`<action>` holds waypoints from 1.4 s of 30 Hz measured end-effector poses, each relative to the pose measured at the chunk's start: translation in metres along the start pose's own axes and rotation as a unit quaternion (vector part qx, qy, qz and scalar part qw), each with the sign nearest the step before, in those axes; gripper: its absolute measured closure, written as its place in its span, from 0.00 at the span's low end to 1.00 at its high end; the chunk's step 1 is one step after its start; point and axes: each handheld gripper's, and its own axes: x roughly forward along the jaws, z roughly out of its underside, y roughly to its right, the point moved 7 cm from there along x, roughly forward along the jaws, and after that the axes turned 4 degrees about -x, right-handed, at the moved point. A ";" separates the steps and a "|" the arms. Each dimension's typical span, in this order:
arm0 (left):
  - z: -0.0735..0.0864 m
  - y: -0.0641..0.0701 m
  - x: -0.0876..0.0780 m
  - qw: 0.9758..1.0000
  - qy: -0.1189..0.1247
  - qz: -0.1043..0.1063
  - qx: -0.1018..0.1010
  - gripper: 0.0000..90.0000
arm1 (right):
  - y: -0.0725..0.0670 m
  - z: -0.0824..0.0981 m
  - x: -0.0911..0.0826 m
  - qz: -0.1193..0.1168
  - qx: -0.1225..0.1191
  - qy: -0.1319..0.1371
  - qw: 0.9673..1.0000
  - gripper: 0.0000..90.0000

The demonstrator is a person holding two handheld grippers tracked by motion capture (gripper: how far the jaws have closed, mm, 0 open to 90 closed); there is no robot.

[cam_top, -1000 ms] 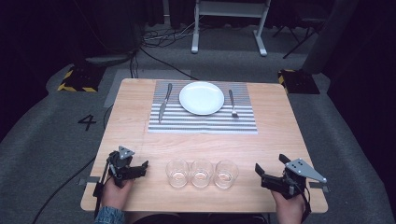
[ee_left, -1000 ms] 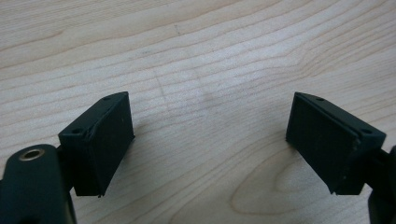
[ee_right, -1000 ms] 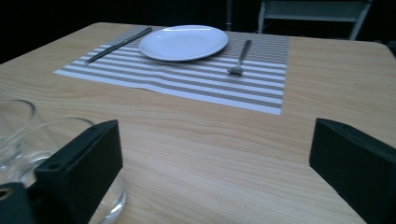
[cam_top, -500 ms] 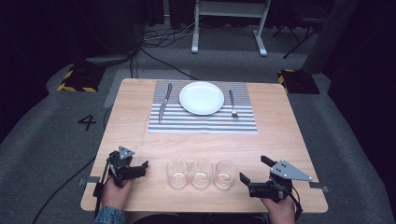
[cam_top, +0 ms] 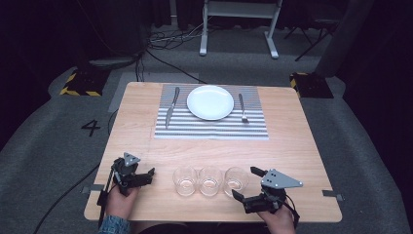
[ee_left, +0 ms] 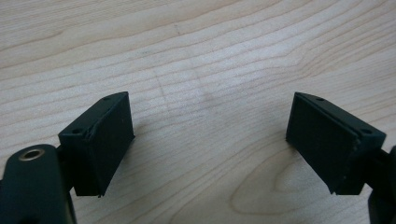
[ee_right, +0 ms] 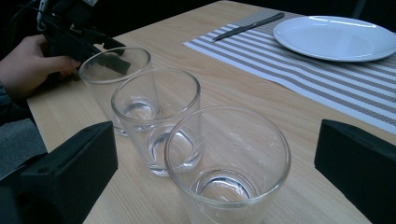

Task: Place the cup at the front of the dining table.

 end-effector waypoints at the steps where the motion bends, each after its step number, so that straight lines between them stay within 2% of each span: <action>1: 0.000 0.000 0.000 1.000 0.000 0.000 0.000 0.17 | 0.000 0.001 0.002 0.001 0.001 -0.001 1.000 0.00; 5: 0.000 0.000 0.000 1.000 0.000 -0.001 0.001 0.17 | 0.004 0.008 0.011 0.012 0.001 -0.010 1.000 0.00; 9: 0.000 0.000 0.000 1.000 0.000 -0.001 0.001 0.17 | 0.003 0.016 0.025 0.011 0.003 -0.027 1.000 0.00; 11: 0.000 0.000 0.000 1.000 0.000 0.000 0.000 0.17 | 0.003 0.019 0.029 0.012 0.002 -0.036 0.999 0.05; 13: 0.000 0.000 0.000 1.000 0.001 -0.002 0.001 0.17 | 0.004 0.024 0.033 -0.002 0.004 -0.047 0.999 0.15; 16: 0.000 0.000 0.000 1.000 0.000 0.000 0.000 0.17 | 0.006 0.028 0.034 0.004 -0.013 -0.060 0.998 0.21; 24: 0.000 0.000 0.000 1.000 0.000 -0.002 0.001 0.17 | 0.008 0.027 0.032 0.004 -0.008 -0.073 0.997 0.21; 30: 0.000 0.000 0.000 1.000 0.000 0.000 0.000 0.17 | 0.016 0.023 0.026 0.017 0.006 -0.091 0.996 0.21; 42: 0.000 0.000 0.000 1.000 0.000 -0.001 0.001 0.17 | 0.041 -0.009 0.010 0.032 0.012 -0.083 0.996 0.21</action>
